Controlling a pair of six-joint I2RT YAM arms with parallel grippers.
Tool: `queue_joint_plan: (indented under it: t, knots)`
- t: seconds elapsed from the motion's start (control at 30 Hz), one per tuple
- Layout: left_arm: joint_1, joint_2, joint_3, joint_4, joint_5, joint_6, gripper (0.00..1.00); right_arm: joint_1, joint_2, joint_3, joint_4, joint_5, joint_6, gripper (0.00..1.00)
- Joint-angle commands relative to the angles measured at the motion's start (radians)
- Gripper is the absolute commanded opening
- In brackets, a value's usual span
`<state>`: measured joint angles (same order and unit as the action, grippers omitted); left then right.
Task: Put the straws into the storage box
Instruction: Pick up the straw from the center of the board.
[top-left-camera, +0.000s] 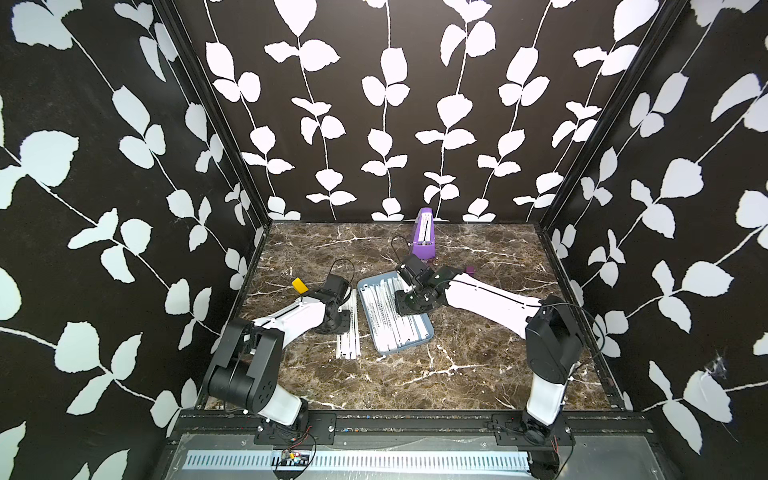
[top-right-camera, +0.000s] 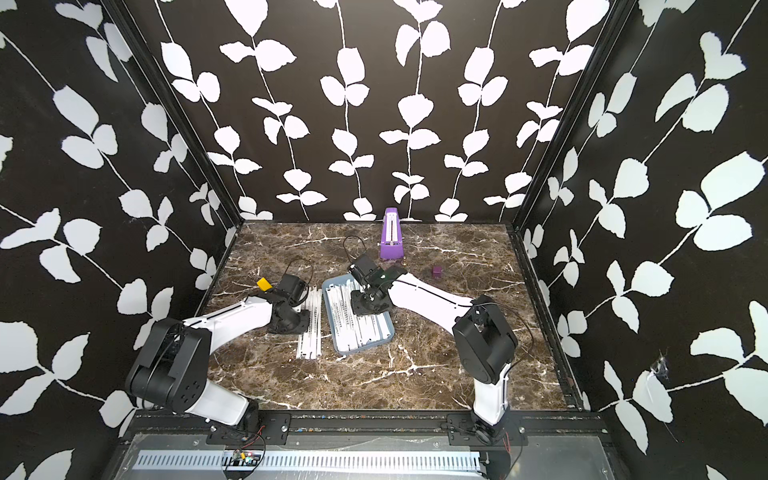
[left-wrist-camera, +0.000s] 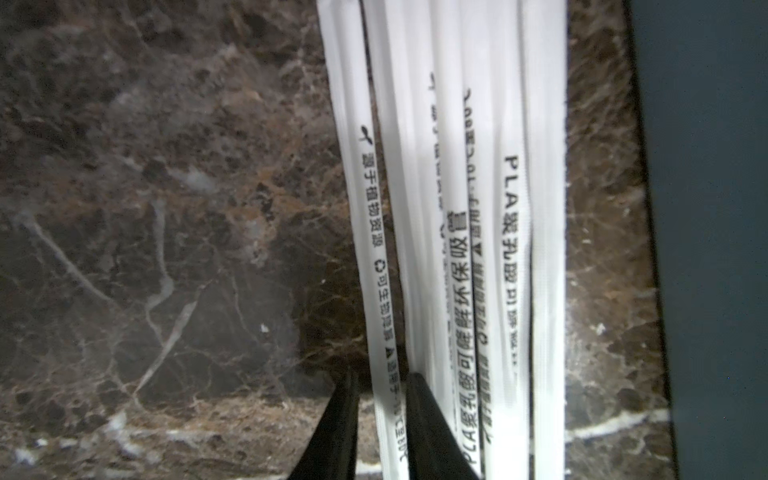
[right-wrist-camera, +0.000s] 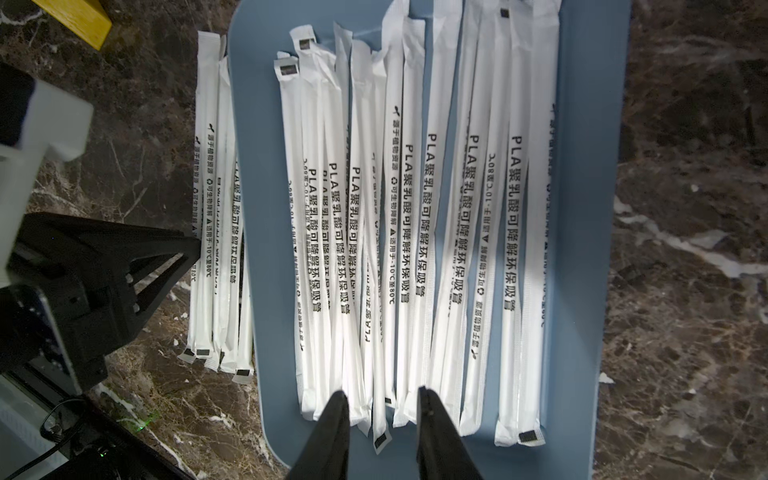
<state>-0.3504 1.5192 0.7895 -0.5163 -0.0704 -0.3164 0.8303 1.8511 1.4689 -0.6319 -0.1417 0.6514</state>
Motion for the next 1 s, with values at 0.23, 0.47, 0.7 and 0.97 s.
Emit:
queue_joint_plan:
  t: [0.23,0.47,0.7,0.97]
  knots:
    - [0.01,0.069,0.039,-0.019,-0.029,-0.005,0.12,-0.008,-0.004,-0.019,0.018,0.007,0.004,0.3]
    - [0.01,0.075,0.038,-0.064,-0.052,-0.045,0.07,-0.011,-0.001,-0.002,0.024,0.004,0.006,0.3]
    - [0.01,-0.006,0.06,-0.125,-0.122,-0.073,0.0,-0.012,0.003,0.006,0.03,-0.005,0.006,0.3]
    - [0.01,-0.24,0.146,-0.234,-0.216,-0.11,0.0,-0.02,-0.008,0.005,0.021,0.001,0.002,0.3]
